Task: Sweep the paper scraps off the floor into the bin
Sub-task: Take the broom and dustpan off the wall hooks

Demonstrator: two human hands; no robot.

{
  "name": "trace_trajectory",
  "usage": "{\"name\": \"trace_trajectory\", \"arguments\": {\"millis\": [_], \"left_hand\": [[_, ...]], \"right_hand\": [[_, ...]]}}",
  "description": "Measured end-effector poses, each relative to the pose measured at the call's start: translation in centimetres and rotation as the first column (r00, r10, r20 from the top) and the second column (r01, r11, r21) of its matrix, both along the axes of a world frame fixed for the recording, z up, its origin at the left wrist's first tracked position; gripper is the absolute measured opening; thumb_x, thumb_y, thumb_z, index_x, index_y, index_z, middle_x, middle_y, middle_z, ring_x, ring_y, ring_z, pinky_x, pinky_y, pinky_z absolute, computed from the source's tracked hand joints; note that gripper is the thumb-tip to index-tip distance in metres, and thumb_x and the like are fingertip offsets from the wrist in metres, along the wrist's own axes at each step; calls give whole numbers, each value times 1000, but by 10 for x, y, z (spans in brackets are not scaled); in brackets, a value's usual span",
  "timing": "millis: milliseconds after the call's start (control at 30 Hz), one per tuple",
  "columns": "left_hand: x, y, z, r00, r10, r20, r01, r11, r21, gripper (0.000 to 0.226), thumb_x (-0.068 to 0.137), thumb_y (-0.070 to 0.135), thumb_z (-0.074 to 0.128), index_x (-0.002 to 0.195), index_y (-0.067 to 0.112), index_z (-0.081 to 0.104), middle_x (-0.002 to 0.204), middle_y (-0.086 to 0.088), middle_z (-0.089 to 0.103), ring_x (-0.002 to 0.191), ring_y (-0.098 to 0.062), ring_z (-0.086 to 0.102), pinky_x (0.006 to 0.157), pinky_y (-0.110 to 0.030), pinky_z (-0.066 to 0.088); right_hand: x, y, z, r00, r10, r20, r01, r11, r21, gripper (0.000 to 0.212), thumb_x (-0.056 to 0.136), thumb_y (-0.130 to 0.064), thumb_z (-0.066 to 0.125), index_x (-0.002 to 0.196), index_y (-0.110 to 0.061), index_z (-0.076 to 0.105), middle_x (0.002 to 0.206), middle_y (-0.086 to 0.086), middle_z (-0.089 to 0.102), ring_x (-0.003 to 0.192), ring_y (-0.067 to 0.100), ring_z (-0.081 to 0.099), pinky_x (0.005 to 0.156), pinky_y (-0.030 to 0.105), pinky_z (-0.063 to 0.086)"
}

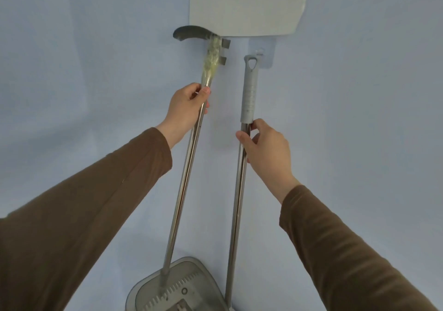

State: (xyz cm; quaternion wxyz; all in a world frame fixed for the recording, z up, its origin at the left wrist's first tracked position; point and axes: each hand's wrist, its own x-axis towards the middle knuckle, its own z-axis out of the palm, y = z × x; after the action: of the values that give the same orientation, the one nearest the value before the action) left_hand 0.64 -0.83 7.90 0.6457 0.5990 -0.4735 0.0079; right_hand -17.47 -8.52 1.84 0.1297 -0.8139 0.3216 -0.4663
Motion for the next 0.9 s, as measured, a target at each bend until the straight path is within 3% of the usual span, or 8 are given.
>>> {"name": "trace_trajectory", "arguments": {"millis": [167,267,367,467,567,633,767,900], "left_hand": [[-9,14,-18,999,-52,-6,53,994,97,31,102,28,54,107,1,67,85,-10,66,72,-14,65,61,-13,50],[-10,33,-49,997,-78,-12,79,978,192,30,101,29,56,105,1,65,94,-11,72,77,-15,69,68,-21,55],[-17,63,-87,992,-109,-64,124,936,330,29,99,30,60,109,2,63,104,-7,76,89,-18,72,80,-32,56],[-39,103,-134,994,-89,-62,107,876,471,24,97,29,64,111,10,68,105,0,77,98,-8,71,85,-20,52],[-67,148,-182,994,-18,-106,78,797,598,14,93,28,67,106,25,73,113,8,74,80,1,68,81,-16,46],[-94,181,-216,973,57,-224,98,775,625,17,92,23,69,109,20,74,102,-10,72,68,-9,58,73,-24,50],[-166,245,-278,862,144,-486,182,807,561,19,94,5,61,111,3,69,108,-17,66,88,-20,62,77,-23,58],[-223,301,-327,510,42,-859,335,910,243,30,97,10,51,123,0,63,125,-19,59,110,-30,58,94,-38,56]], "right_hand": [[-12,6,-6,999,30,39,-34,995,89,23,90,-49,58,94,-26,57,79,-9,66,62,16,67,61,37,59],[-21,17,-17,969,193,151,-234,912,336,17,94,-34,61,96,-20,52,92,0,69,52,18,68,47,26,50],[-35,37,-37,899,320,298,-436,706,558,20,95,-22,63,105,-10,52,98,11,72,58,21,71,52,32,55],[-56,56,-74,870,376,319,-480,495,724,22,93,-10,63,114,-5,57,104,15,69,69,22,73,72,38,61],[-87,75,-113,815,365,450,-535,174,827,27,94,0,47,112,-2,66,110,16,62,85,31,73,83,37,61],[-111,89,-142,801,288,525,-536,-48,843,31,96,-9,44,109,2,69,110,18,59,89,36,70,88,41,59],[-150,127,-200,848,255,464,-430,-181,885,34,97,-36,56,109,-6,64,103,14,58,93,28,59,90,45,58],[-179,163,-236,864,272,424,-341,-304,890,17,96,-18,57,108,-7,59,107,13,50,92,27,49,89,38,56]]}}
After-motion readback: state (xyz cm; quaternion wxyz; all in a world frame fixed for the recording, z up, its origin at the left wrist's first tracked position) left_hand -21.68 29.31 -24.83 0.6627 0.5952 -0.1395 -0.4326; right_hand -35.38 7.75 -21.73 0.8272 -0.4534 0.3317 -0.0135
